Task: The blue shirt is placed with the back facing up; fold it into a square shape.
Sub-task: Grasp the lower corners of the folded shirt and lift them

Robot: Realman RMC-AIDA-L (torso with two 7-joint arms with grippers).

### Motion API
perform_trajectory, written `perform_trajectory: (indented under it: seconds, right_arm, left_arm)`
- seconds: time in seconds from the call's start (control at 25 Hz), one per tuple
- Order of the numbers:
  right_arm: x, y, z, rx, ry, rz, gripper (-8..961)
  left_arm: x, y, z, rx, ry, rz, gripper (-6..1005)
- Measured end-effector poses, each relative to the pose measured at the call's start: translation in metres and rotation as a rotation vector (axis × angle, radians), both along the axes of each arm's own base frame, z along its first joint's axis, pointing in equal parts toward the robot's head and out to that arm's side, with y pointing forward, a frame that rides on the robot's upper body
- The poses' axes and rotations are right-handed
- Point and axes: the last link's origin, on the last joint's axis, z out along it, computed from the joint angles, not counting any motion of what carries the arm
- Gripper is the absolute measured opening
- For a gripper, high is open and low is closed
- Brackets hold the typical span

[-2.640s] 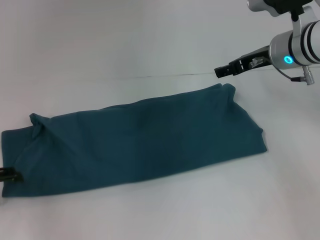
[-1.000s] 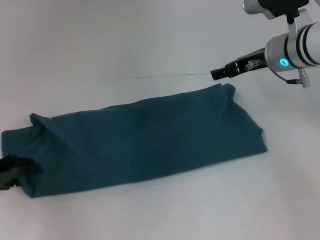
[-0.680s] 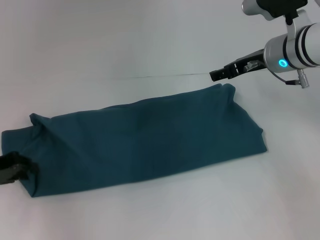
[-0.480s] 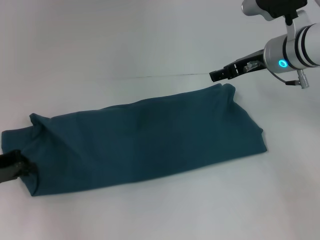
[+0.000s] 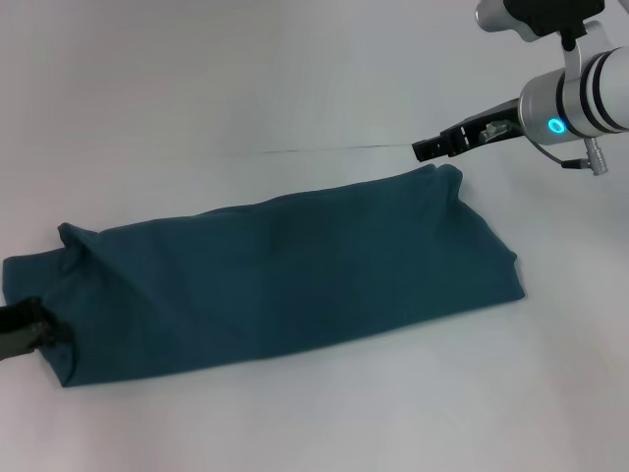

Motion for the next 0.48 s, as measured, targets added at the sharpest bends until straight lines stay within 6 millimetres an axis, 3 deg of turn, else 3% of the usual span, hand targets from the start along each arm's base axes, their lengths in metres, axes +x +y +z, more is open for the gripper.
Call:
perform_trajectory:
  seconds: [0.28, 0.48]
  right_arm:
    - [0.003, -0.004, 0.002, -0.029, -0.002, -0.035, 928]
    - [0.017, -0.018, 0.01, -0.047, -0.058, -0.155, 928]
  left_arm:
    - [0.001, 0.001, 0.008, 0.001, 0.014, -0.037, 27]
    - [0.006, 0.001, 0.019, 0.011, 0.01, -0.093, 27]
